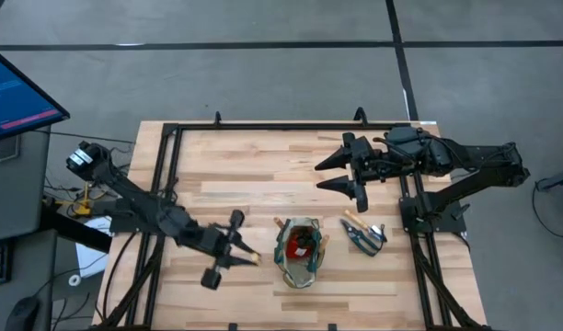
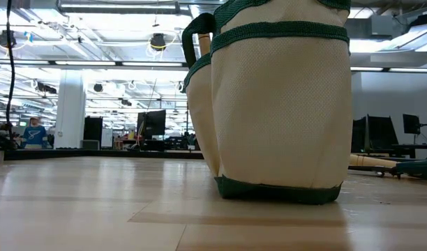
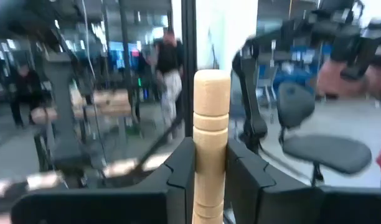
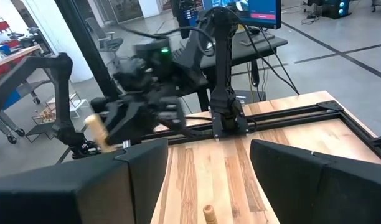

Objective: Pick & Place Garden tools in Gardening bag
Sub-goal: Put the brown trowel into the green gardening bag

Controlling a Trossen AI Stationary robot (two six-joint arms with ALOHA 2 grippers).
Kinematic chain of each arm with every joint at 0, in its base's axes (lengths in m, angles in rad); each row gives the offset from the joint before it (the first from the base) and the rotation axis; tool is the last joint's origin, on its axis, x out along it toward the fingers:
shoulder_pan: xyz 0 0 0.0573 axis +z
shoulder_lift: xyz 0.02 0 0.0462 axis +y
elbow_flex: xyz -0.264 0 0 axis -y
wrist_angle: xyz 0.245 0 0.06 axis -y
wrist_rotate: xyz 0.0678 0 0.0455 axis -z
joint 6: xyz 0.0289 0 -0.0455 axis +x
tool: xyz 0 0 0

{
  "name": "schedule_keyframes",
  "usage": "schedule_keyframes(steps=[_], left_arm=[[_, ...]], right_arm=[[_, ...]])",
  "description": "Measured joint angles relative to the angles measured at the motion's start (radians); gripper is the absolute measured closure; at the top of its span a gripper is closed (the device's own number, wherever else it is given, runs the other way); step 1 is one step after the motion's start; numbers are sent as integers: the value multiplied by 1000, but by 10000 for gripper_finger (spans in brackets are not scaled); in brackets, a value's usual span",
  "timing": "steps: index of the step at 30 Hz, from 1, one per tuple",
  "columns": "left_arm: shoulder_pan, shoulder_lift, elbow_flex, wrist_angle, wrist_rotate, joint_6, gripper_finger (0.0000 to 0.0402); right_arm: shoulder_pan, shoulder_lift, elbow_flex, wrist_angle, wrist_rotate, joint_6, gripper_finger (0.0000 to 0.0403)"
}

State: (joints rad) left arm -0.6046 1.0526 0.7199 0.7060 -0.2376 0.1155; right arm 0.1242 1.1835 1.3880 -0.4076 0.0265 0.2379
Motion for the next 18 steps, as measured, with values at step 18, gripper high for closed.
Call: schedule_keyframes(steps=[18], left_arm=[[242, 62, -327, 434, 275, -15, 340]], right_arm=[[0, 0, 0, 0, 1, 14, 182]])
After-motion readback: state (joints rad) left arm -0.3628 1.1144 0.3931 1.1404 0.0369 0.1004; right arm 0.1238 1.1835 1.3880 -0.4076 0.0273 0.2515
